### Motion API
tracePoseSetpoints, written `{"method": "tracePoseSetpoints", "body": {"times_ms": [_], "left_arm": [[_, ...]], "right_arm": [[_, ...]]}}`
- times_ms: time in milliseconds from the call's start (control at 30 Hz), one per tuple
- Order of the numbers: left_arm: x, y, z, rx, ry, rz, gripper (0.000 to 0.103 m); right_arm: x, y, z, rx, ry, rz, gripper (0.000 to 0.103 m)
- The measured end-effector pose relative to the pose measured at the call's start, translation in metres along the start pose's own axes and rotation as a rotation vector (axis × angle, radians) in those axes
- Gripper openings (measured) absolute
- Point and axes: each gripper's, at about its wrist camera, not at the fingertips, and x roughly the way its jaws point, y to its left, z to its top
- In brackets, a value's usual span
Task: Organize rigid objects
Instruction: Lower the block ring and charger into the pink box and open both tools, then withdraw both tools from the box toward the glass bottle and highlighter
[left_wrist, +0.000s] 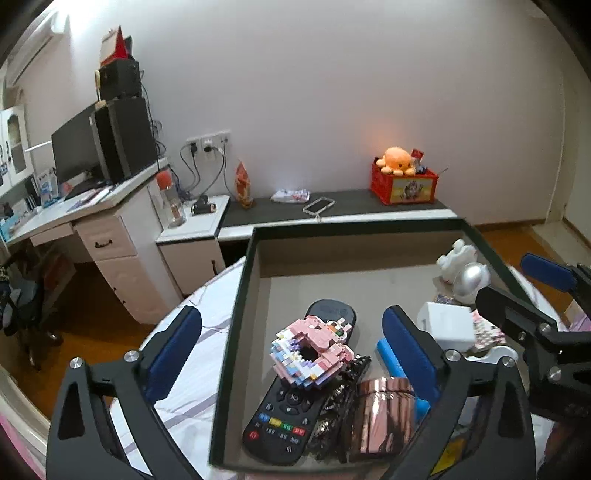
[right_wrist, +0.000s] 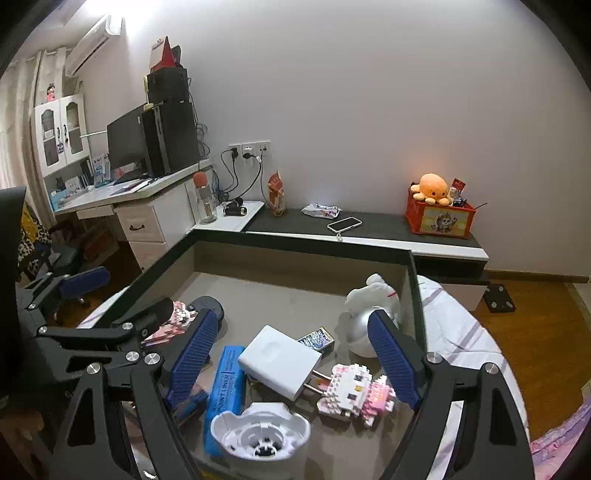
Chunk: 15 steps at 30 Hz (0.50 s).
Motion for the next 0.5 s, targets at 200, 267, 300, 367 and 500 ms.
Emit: {"method": "tracePoseSetpoints", "body": {"times_ms": [200,267,300,367,500], "left_arm": [[-0.054,0.004,0.002,-0.025,-0.06,-0.01,0.103],[-0.075,0.004,0.002,-0.016,-0.08,-0.008,0.103],[-0.087,0.004,0.002,-0.012,-0.097,-0.002,0.103],[-0.11,0.005,0.002,-0.017,-0.13,0.004,0.103],[-0.152,0.007,-0.004,-0.025,-0.176,0.015,0.103]], "right_arm": [[-0.049,0.008,0.009,-0.006,-0.071,-0.006,0.085],[-0.067,0.013,0.01,-0.012,-0.101,-0.006,0.086],[-0.076,0.016,0.01,-0.014,-0.112,-0.006,0.09],[-0.093,0.021,0.009,-0.019,-0.142,-0.006,0.103],[-0.129,0.032,0.005,-0.031,-0.182,0.002,0.103]]}}
